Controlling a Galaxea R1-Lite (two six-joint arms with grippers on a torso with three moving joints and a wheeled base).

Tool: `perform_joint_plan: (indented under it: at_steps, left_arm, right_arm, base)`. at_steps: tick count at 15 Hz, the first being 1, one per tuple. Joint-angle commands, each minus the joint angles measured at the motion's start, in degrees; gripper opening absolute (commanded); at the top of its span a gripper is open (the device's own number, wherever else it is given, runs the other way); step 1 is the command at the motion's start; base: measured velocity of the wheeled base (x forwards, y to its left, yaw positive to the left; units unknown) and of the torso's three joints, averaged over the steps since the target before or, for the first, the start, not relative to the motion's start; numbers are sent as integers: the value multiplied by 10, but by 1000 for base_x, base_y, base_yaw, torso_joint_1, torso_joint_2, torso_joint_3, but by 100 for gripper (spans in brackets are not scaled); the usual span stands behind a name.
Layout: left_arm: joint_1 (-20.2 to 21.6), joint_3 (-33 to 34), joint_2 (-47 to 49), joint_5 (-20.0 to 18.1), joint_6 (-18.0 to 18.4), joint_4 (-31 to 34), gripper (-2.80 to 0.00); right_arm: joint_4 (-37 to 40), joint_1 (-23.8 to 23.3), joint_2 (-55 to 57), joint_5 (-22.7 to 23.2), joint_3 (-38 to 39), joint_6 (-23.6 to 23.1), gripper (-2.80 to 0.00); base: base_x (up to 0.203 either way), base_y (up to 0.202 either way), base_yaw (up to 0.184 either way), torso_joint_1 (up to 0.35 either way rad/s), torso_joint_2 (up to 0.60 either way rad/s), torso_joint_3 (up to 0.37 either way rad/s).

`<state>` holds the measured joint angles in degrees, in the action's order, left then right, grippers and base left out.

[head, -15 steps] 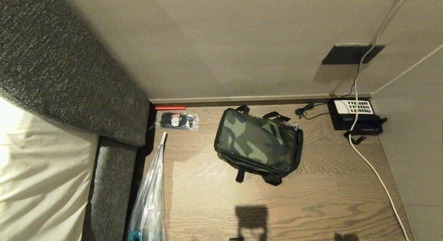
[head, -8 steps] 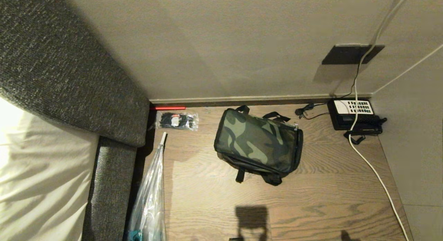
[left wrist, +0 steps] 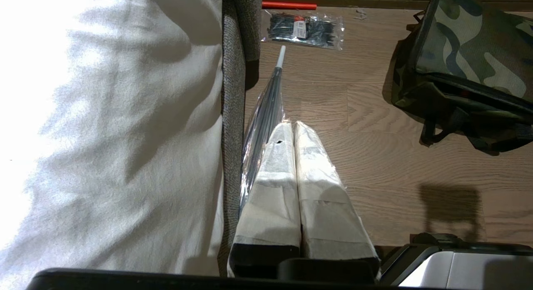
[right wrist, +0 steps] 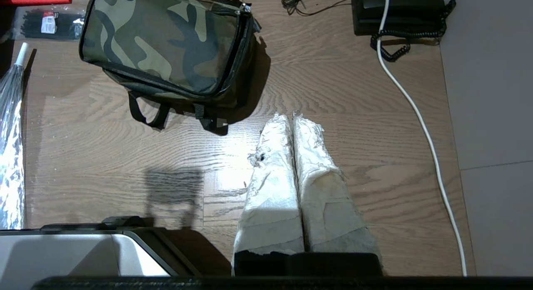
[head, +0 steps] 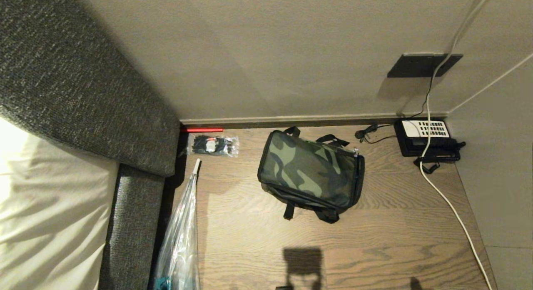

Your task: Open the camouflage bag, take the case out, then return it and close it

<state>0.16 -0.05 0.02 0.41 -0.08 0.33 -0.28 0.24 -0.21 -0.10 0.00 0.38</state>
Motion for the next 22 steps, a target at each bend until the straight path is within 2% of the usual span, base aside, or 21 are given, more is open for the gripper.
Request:
perform_joint_plan:
  at_steps: [1, 22]
  left_arm:
    - [0, 0, -1, 0, 0, 0, -280]
    - [0, 0, -1, 0, -4, 2, -280]
  right_arm:
    - [0, 0, -16, 0, 2, 0, -280]
    - [0, 0, -16, 0, 2, 0, -280]
  base:
    - [0, 0, 0, 0, 0, 0]
    - [0, 0, 0, 0, 0, 0]
